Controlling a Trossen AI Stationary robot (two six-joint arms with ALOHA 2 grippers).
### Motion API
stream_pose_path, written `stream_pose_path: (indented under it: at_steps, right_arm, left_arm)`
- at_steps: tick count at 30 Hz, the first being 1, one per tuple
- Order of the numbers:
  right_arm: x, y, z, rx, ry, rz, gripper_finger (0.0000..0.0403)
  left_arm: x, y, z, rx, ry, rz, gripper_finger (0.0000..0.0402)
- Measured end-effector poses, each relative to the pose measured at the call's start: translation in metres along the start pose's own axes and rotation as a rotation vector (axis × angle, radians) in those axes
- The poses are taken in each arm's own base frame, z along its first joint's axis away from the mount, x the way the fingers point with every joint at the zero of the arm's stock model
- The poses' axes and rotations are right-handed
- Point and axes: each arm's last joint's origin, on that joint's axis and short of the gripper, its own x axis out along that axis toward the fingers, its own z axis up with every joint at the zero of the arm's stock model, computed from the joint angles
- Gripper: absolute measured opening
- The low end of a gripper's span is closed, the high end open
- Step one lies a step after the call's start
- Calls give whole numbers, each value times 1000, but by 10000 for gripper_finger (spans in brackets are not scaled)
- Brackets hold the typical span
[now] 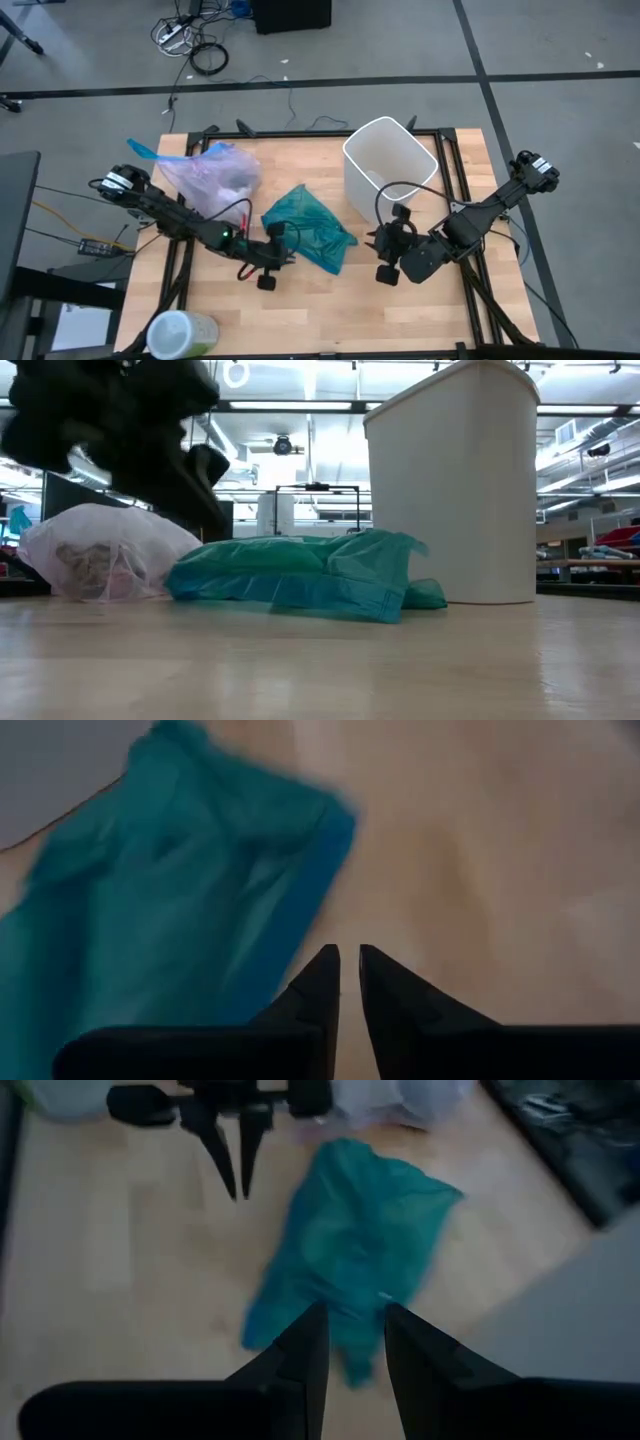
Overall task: Place trash/remove bag and relplace
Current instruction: Put the blue trash bag into the white trash bin
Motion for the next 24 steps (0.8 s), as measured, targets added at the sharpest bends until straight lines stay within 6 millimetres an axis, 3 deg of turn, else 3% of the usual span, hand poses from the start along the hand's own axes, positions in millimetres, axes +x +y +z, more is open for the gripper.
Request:
stream_pose_path:
  at_steps: [3, 8, 14, 19, 24]
  right_arm:
    - [18, 2, -12, 29, -16, 54, 89]
    - [43, -7, -30, 15, 0, 84, 88]
    - [66, -23, -21, 35, -7, 157, 120]
    - [105, -2, -25, -8, 49, 280, 153]
    - [128, 22, -19, -106, 100, 308, 168]
  left_arm:
    - [-1, -2, 8, -122, -78, -34, 51]
    - [-1, -4, 7, -235, -64, -43, 50]
    - [0, -9, -5, -241, 32, -10, 50]
    - [-1, -13, -10, -343, 42, 82, 51]
    - [-16, -35, 3, -583, -267, 279, 51]
